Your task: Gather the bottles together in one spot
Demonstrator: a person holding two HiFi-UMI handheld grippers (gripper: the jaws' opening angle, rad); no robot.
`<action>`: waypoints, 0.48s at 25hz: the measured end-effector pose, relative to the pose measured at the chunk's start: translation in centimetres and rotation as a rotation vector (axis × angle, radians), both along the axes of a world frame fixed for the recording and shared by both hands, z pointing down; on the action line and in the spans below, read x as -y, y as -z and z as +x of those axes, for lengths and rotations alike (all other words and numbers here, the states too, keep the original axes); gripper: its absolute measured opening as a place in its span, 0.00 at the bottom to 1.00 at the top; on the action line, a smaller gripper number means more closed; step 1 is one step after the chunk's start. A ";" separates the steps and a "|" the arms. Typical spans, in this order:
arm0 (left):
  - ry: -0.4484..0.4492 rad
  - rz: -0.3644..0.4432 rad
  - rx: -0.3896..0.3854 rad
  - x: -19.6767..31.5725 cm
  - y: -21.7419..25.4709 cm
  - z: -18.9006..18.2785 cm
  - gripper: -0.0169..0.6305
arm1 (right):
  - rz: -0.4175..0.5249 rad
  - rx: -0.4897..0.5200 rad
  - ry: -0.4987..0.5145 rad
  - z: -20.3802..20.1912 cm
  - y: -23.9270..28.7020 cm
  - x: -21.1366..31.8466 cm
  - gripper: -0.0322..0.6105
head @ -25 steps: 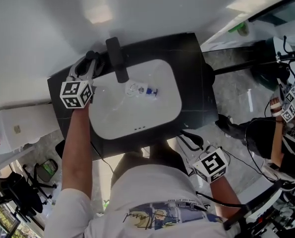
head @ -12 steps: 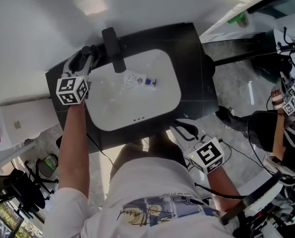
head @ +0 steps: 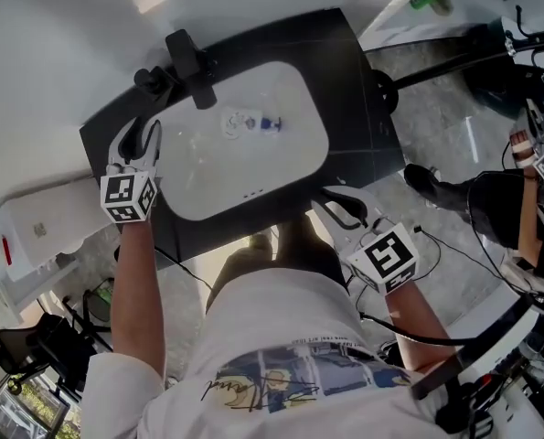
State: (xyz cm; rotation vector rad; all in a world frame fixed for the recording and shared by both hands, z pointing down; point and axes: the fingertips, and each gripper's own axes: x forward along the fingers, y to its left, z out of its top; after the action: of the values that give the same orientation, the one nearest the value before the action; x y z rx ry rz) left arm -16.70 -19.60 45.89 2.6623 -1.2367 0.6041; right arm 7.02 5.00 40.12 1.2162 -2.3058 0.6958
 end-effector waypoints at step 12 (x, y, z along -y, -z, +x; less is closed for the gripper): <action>-0.409 -0.168 0.230 -9.9 -8.3 11.4 0.23 | -0.022 0.027 -0.097 1.6 -1.7 -3.6 0.16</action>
State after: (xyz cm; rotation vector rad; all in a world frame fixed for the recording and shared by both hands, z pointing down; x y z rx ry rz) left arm -5.31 -9.66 54.21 2.7699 -0.6404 1.0458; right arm 8.66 8.63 41.79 1.3240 -2.2673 0.7741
